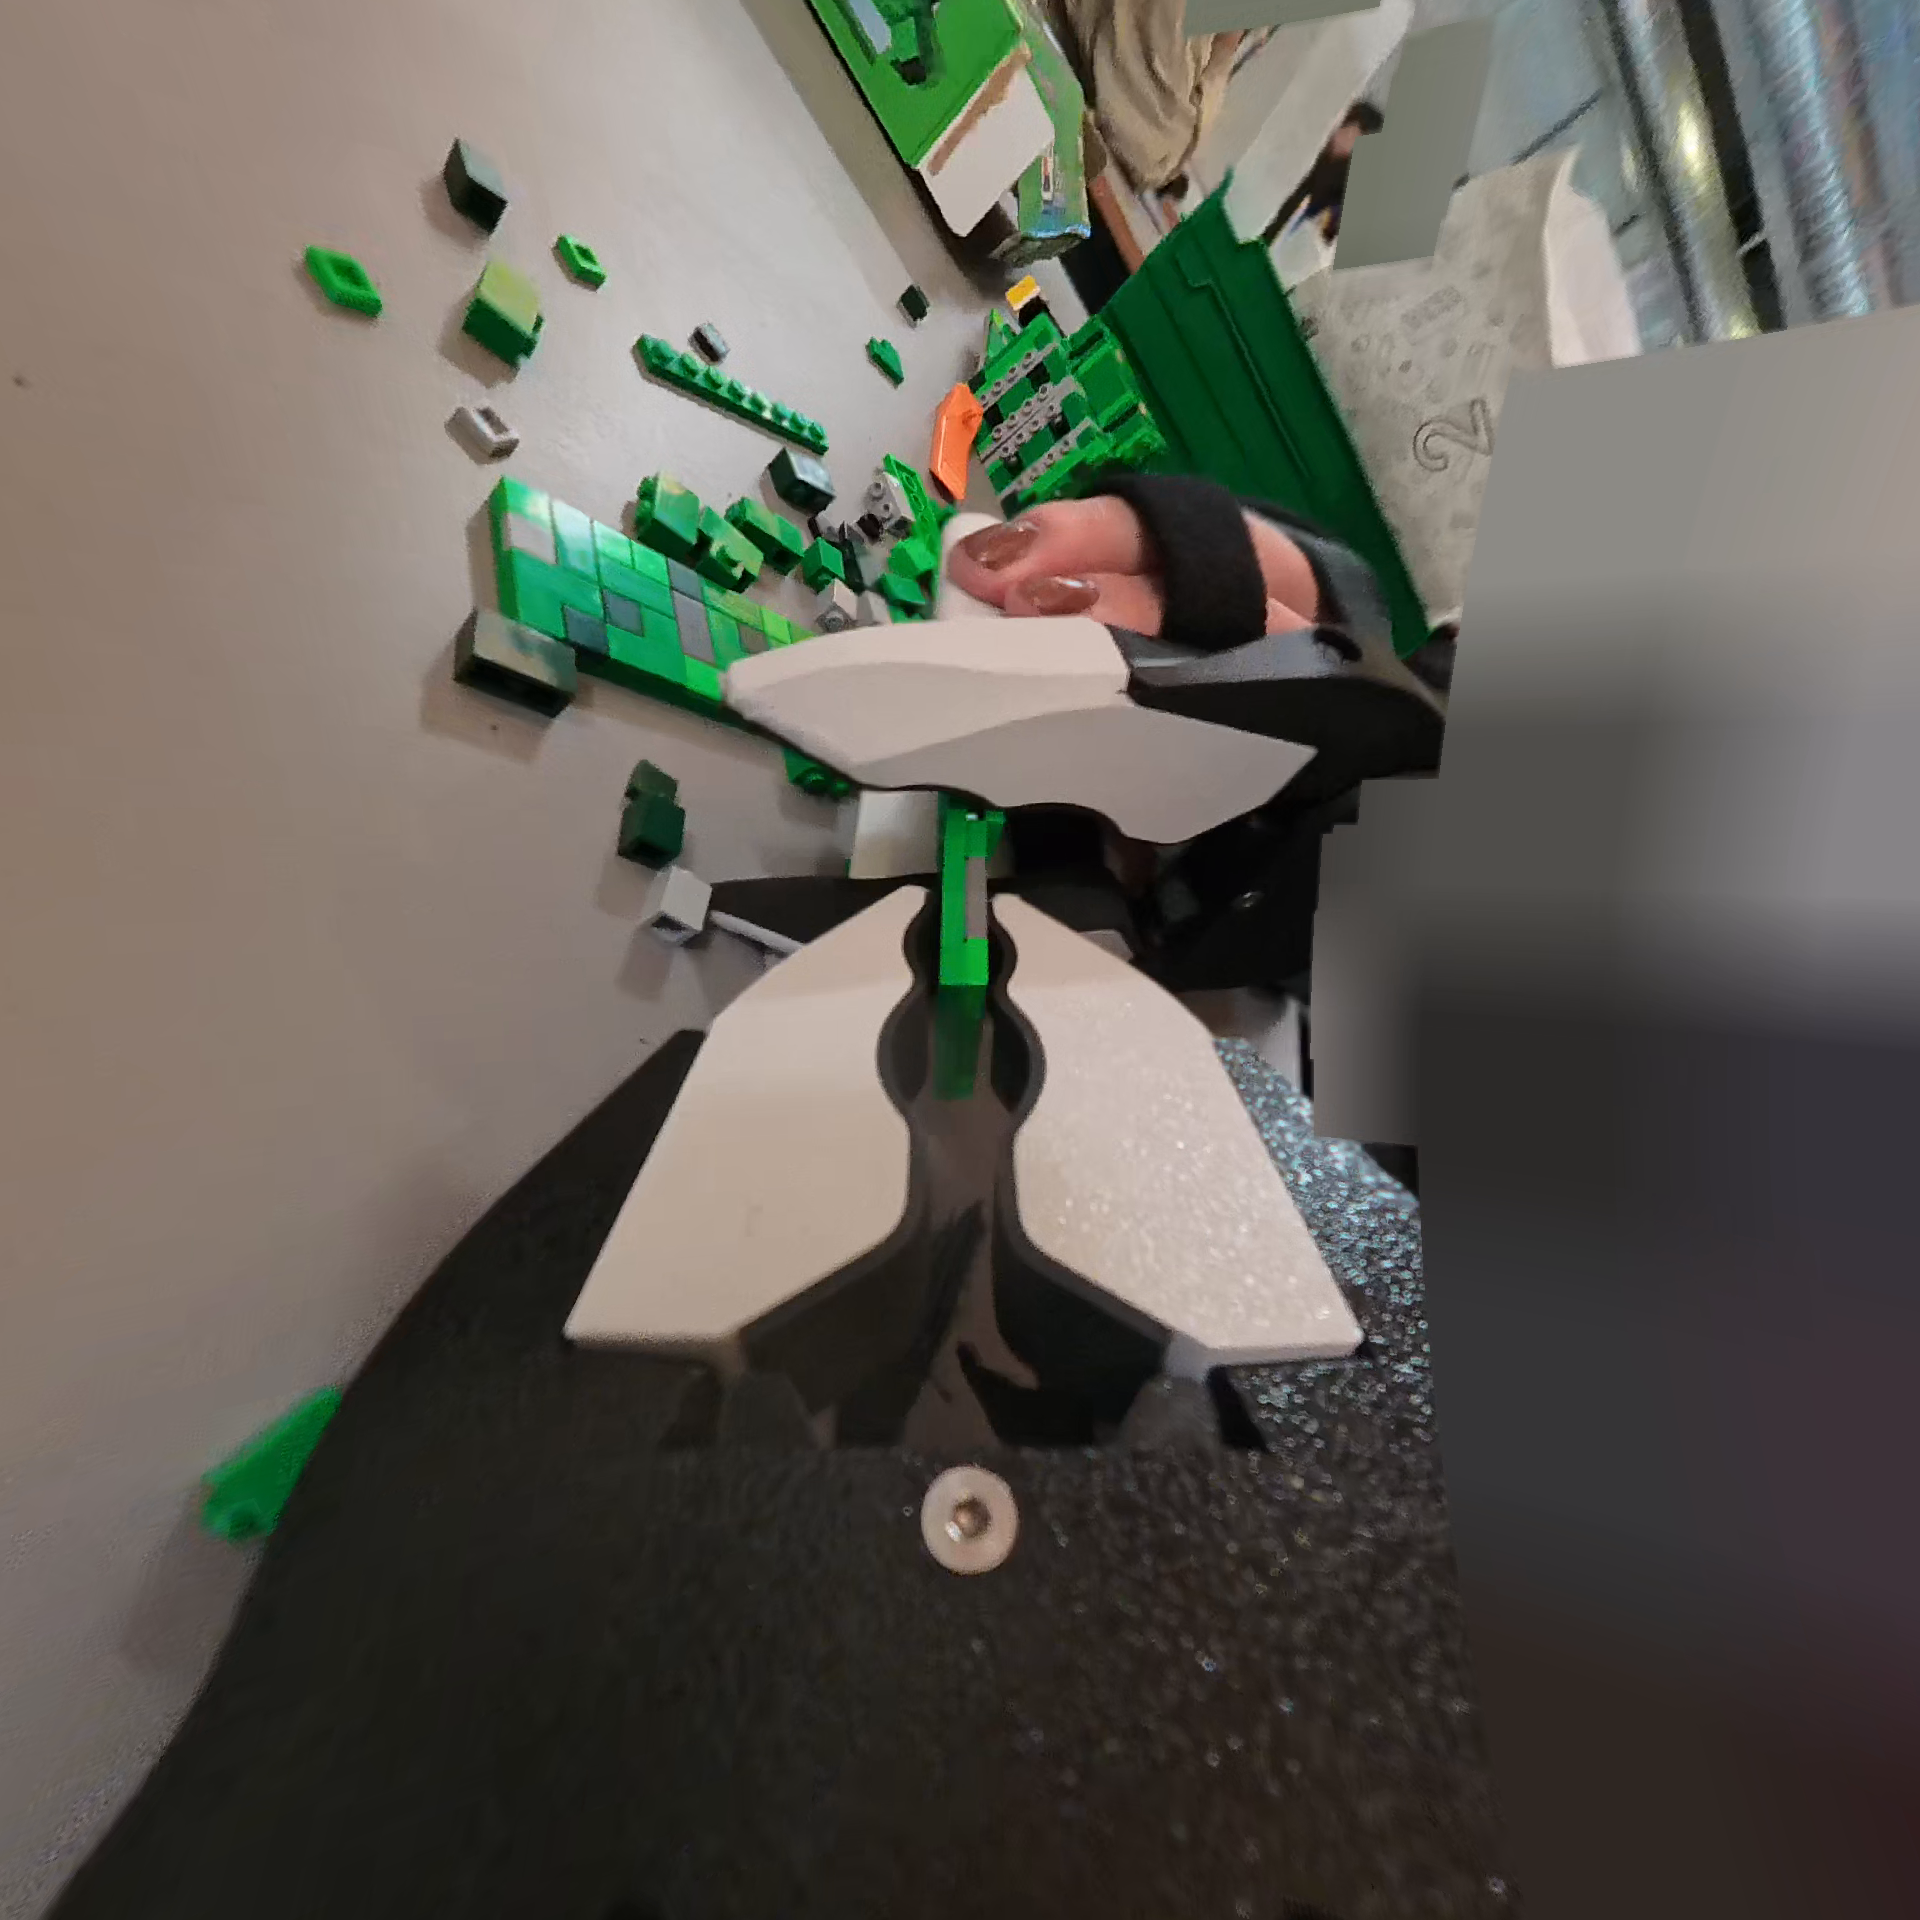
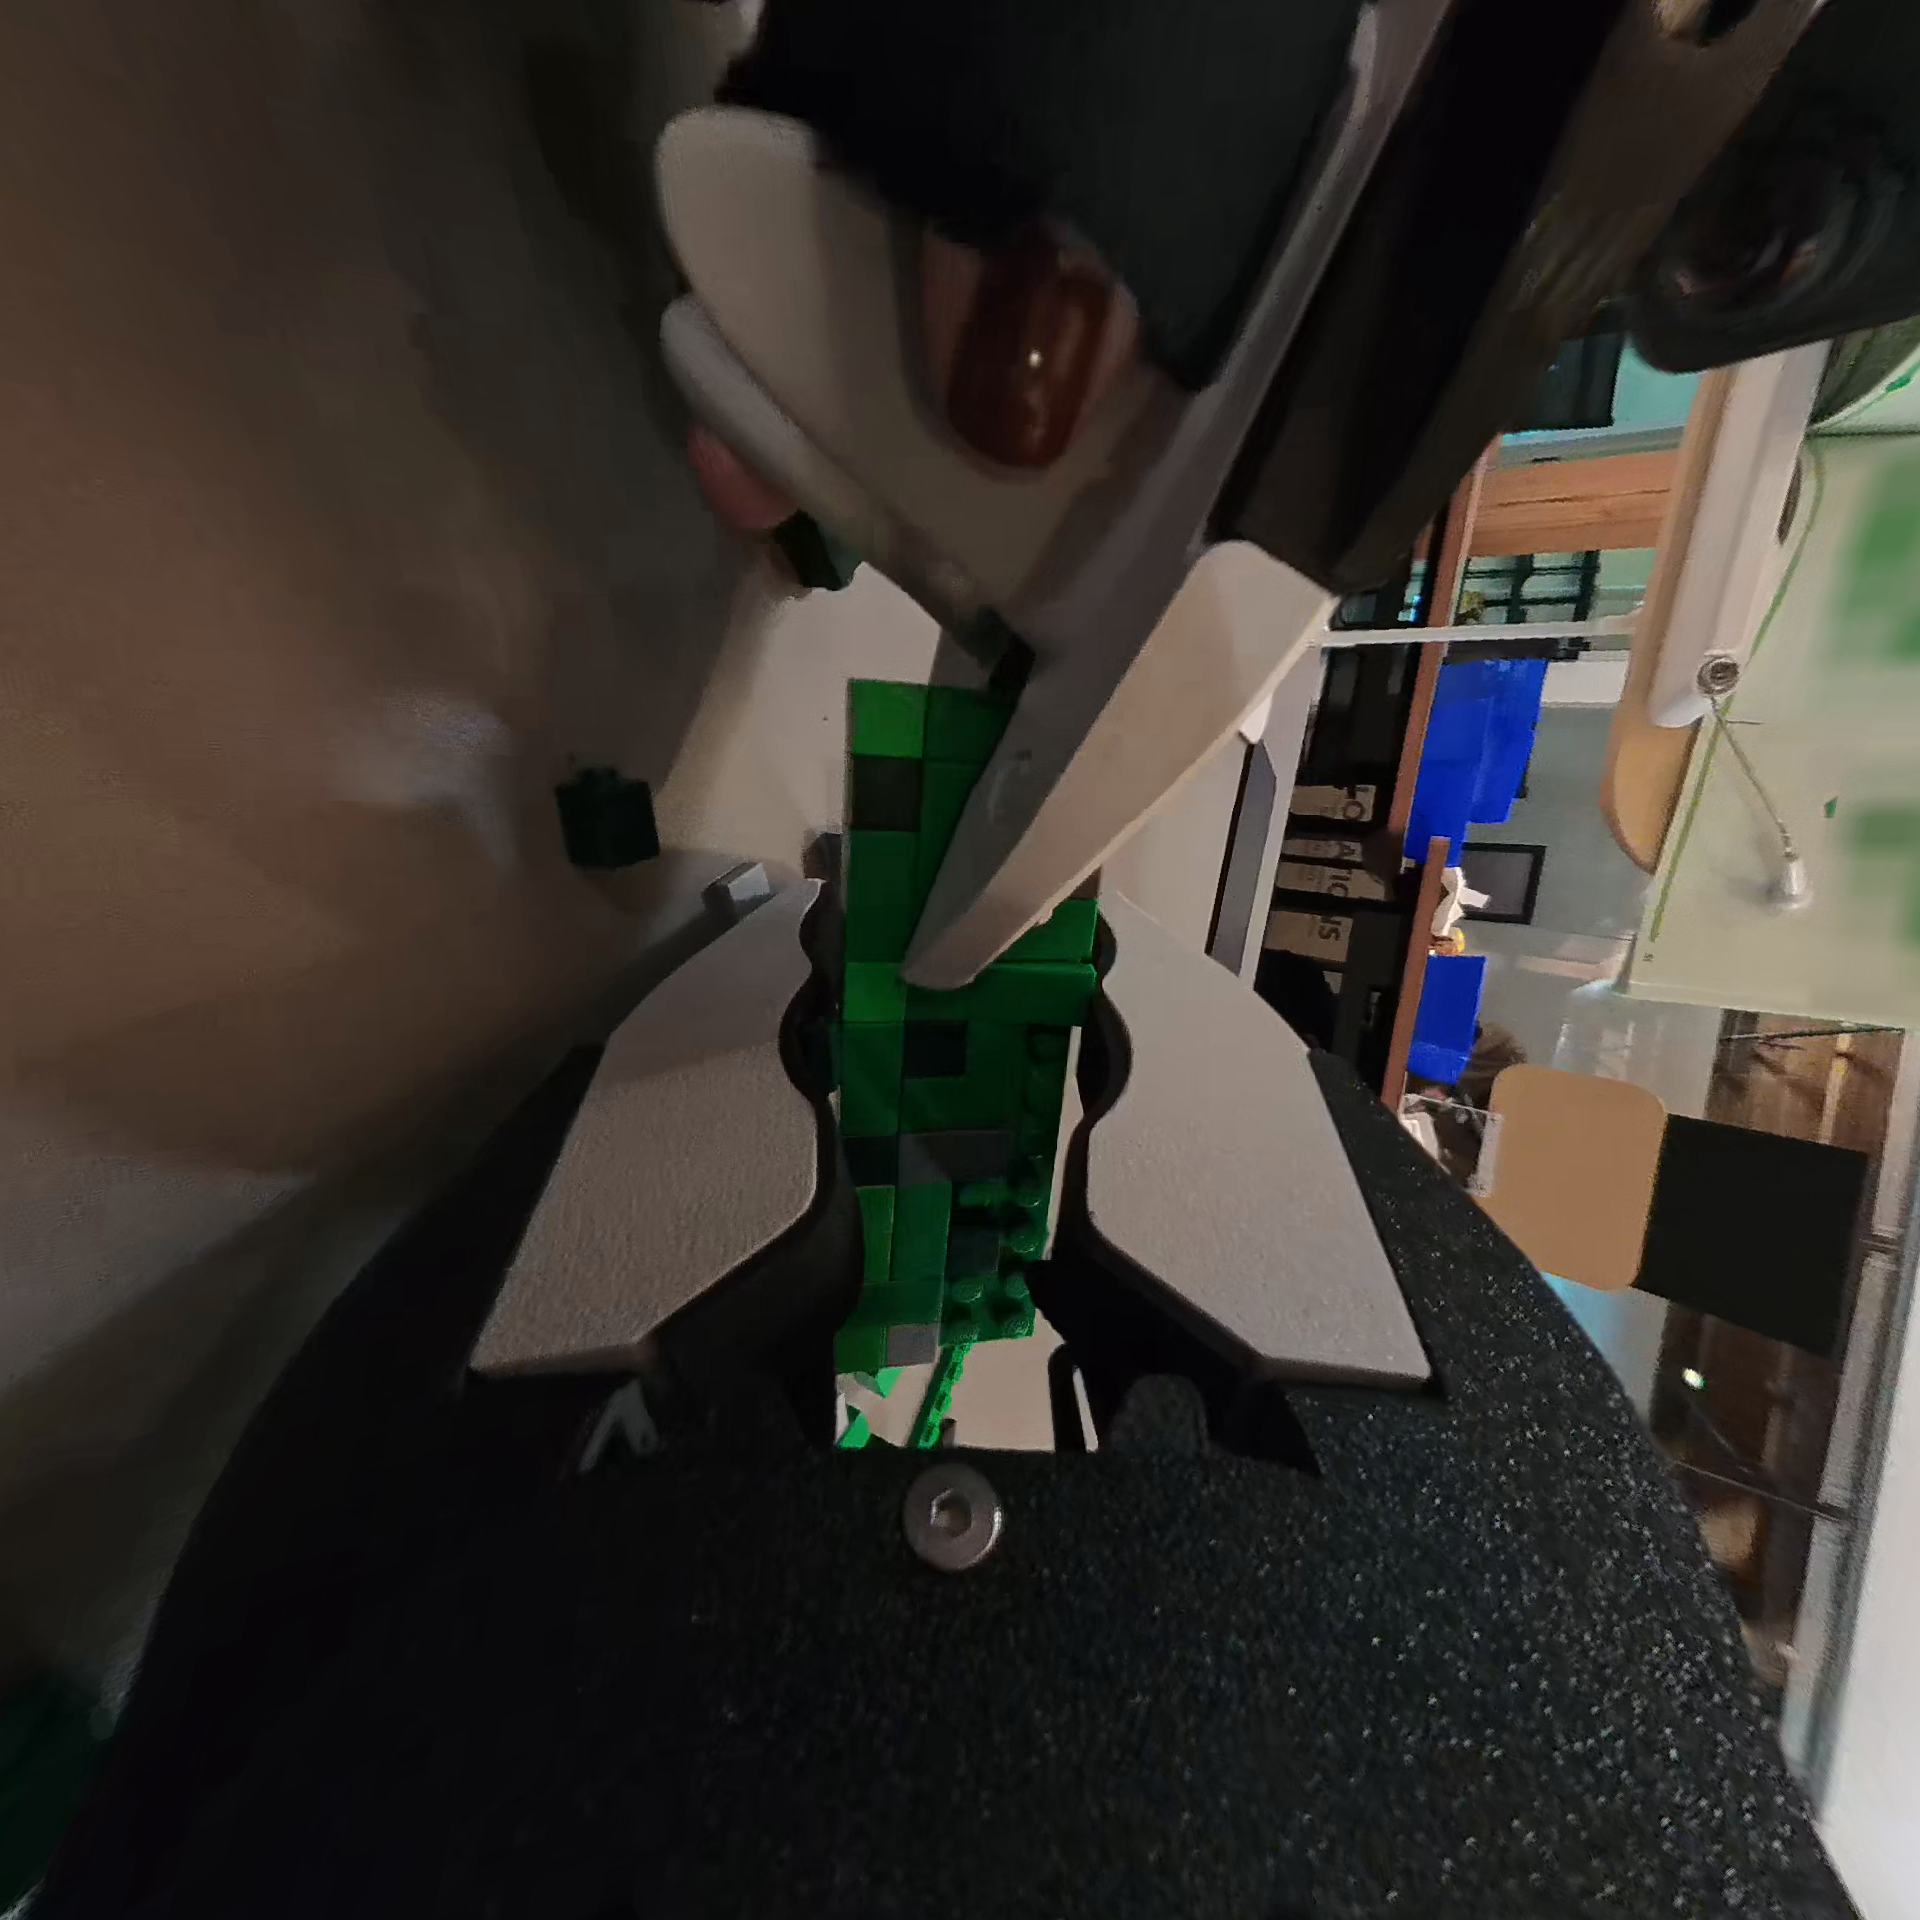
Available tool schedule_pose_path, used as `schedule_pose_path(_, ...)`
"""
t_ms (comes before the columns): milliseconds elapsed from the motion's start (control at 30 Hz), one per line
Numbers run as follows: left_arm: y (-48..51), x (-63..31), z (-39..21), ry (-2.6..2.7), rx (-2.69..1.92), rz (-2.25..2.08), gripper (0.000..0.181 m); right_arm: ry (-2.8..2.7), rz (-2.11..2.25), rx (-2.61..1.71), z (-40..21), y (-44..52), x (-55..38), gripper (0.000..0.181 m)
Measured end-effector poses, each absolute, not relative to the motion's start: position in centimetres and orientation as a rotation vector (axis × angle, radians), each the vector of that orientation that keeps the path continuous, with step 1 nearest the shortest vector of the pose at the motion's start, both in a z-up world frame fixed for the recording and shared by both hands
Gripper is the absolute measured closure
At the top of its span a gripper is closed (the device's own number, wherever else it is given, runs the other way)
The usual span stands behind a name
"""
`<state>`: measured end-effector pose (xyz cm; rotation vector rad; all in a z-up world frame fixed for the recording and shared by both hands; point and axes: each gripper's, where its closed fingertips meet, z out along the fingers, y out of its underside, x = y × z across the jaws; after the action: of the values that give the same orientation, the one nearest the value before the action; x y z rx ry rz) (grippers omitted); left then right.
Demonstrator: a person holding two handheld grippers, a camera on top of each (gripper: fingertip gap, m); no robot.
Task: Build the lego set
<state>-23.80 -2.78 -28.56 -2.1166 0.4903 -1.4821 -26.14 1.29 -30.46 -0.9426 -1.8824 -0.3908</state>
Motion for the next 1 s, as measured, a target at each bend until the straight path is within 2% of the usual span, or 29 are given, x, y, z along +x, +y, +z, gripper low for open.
schedule_pose_path(167,-2.6,-23.9,-28.8,0.372,-2.140,-1.594,0.175,-1.868,-0.481,-0.862,-30.2,1.4,-26.2,0.139)
schedule_pose_path(400,-2.8,-23.7,-28.6,0.465,-2.129,-1.509,0.175,-1.921,-0.389,-0.915,-30.4,1.0,-26.1,0.137)
schedule_pose_path(633,-3.0,-23.4,-28.3,0.515,-2.113,-1.478,0.175,-1.958,-0.394,-0.947,-30.0,0.9,-26.1,0.126)
schedule_pose_path(700,-3.0,-23.2,-28.2,0.542,-2.108,-1.457,0.175,-1.987,-0.392,-0.934,-30.1,0.6,-26.2,0.127)
schedule_pose_path(767,-3.1,-22.9,-28.2,0.564,-2.105,-1.440,0.175,-2.022,-0.384,-0.932,-30.5,0.2,-26.2,0.137)
schedule_pose_path(1000,-2.9,-22.9,-28.5,0.501,-2.123,-1.466,0.175,-1.972,-0.444,-0.909,-30.5,0.7,-26.2,0.138)
